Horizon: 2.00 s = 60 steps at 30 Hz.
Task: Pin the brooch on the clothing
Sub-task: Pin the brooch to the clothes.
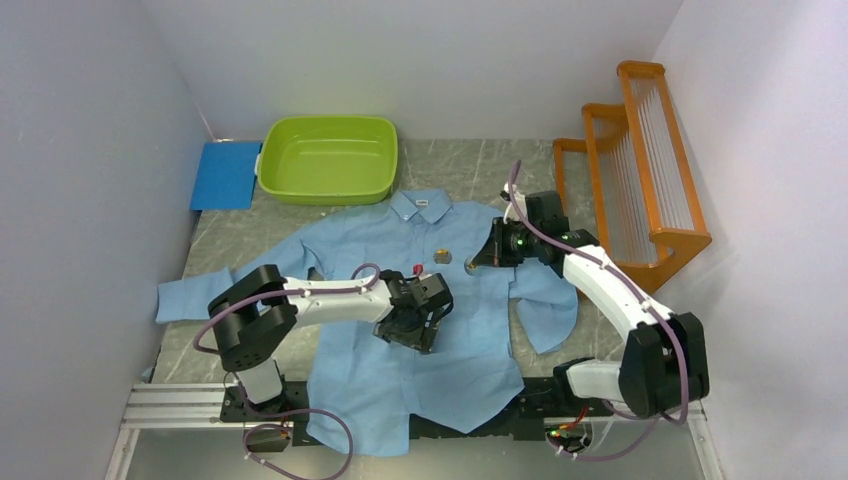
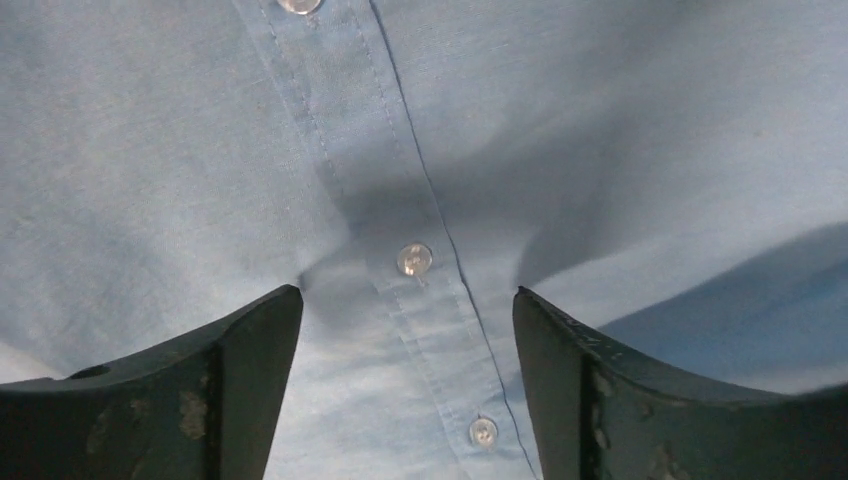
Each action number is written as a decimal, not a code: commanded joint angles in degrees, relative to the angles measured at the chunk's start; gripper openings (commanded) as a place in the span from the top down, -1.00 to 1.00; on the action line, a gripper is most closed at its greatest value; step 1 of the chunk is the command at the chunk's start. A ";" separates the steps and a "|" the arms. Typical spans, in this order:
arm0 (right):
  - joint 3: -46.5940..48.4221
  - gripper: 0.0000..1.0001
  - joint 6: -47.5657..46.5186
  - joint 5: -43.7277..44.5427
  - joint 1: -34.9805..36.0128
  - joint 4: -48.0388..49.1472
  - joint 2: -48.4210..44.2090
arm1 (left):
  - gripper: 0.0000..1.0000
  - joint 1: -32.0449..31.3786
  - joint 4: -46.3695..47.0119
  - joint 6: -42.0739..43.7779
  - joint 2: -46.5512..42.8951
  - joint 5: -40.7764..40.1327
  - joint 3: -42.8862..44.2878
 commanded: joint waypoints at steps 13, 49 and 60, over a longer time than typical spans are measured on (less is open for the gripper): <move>17.06 1.00 -6.03 -8.35 -0.17 -2.89 20.34 | -0.90 12.31 19.19 1.49 -24.62 9.94 -12.22; 38.75 1.00 -21.35 -24.27 -6.67 -19.31 50.53 | -0.86 22.36 23.79 4.17 -25.59 16.69 -18.54; 44.00 1.00 -24.49 -27.73 -7.13 -22.98 58.54 | -0.85 22.35 24.14 3.38 -26.63 17.46 -19.84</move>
